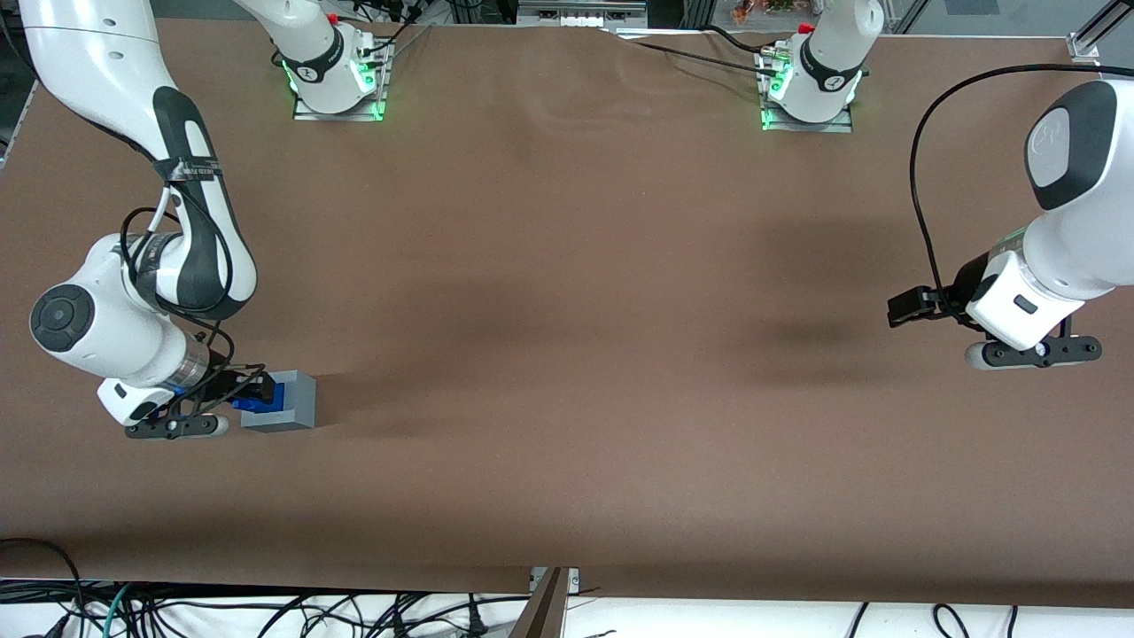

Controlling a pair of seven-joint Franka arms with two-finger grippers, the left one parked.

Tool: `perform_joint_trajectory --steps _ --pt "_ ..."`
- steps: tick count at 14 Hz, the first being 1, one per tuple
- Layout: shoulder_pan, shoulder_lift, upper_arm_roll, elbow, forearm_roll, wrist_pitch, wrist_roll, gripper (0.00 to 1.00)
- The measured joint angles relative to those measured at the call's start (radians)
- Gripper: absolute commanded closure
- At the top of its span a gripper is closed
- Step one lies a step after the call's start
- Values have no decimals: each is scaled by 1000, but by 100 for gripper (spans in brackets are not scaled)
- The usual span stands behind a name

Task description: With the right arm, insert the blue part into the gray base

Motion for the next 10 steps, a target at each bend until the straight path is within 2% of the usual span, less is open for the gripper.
perform_joint_trajectory --steps 4,10 --pt "4 -5 0 53 0 -32 7 0" --pt "4 -120 -1 128 0 -240 12 0"
